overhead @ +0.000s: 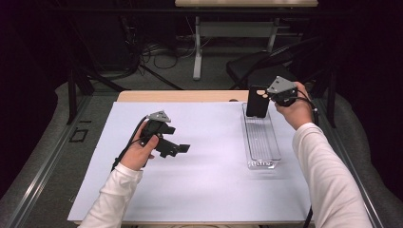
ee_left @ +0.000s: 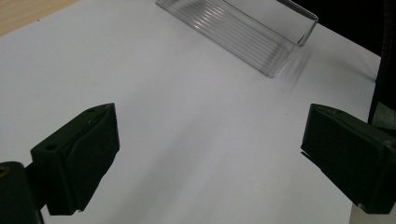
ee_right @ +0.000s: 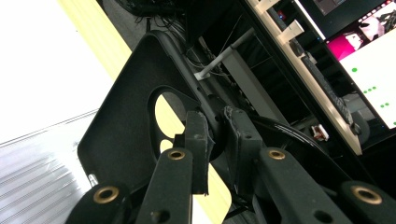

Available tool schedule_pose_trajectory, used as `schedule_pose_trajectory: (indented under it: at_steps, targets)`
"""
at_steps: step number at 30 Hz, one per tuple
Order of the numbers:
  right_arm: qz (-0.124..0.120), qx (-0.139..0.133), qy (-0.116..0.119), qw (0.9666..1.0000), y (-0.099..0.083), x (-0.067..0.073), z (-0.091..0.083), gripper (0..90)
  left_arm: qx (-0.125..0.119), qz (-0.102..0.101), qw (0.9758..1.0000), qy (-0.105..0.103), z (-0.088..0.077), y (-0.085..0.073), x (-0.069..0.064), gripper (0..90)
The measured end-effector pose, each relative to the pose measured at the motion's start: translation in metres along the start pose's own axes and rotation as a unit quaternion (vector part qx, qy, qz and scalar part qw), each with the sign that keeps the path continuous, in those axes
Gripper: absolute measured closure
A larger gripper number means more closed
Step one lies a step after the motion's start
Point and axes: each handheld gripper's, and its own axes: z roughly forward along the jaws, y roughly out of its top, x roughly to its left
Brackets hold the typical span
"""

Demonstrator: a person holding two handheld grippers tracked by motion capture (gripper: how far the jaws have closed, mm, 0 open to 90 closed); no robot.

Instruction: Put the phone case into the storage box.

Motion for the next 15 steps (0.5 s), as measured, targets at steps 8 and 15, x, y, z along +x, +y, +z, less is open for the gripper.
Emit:
schedule_pose_trajectory:
  at_steps: [8, 15]
  targets:
    - [-0.008, -0.004, -0.004, 1.0, -0.004, 0.006, 0.008, 80.2, -0.001, -0.003, 1.0, 0.001, 0.0, -0.001, 0.001, 4.4]
    - [-0.013, -0.005, -0.004, 0.9999, -0.004, 0.011, 0.015, 80.2, -0.001, -0.004, 1.0, 0.002, 0.0, -0.001, 0.001, 4.4]
